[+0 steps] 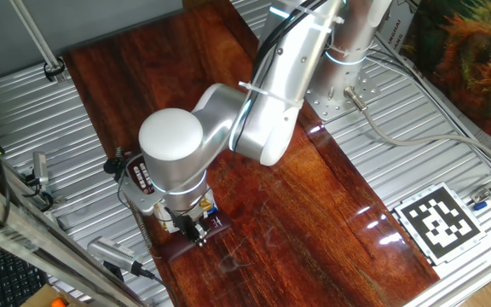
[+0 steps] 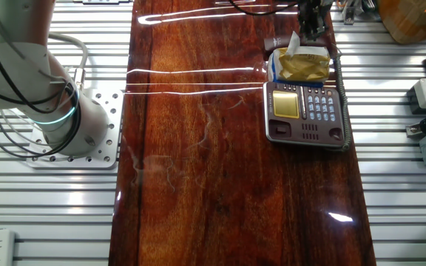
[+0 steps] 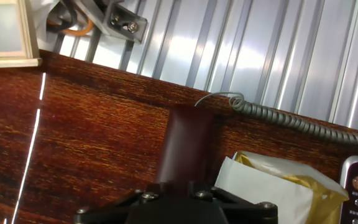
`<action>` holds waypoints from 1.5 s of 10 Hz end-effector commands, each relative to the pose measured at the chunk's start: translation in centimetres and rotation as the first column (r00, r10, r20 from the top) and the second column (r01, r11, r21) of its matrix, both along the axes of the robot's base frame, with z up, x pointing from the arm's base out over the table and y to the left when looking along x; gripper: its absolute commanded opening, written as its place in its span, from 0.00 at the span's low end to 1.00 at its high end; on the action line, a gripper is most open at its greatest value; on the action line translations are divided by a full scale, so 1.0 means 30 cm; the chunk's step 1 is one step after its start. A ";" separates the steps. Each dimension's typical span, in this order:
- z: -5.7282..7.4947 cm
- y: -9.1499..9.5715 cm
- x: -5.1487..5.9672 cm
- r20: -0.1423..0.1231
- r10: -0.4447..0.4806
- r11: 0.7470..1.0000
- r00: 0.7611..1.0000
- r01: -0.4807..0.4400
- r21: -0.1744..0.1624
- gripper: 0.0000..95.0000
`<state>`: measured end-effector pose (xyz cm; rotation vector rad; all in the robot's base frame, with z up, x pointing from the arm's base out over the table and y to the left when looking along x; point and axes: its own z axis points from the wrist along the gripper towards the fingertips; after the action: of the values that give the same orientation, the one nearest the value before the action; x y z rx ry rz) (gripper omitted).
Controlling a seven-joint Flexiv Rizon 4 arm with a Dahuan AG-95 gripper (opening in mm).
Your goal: Place the handset of the telephone on the corresponding phone cradle
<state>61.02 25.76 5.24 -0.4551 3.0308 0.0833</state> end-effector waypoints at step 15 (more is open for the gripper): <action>-0.049 0.041 0.008 0.013 0.006 1.000 1.000 -0.006 -0.003 0.80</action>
<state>61.18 26.99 3.75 -0.4648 3.0190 0.0774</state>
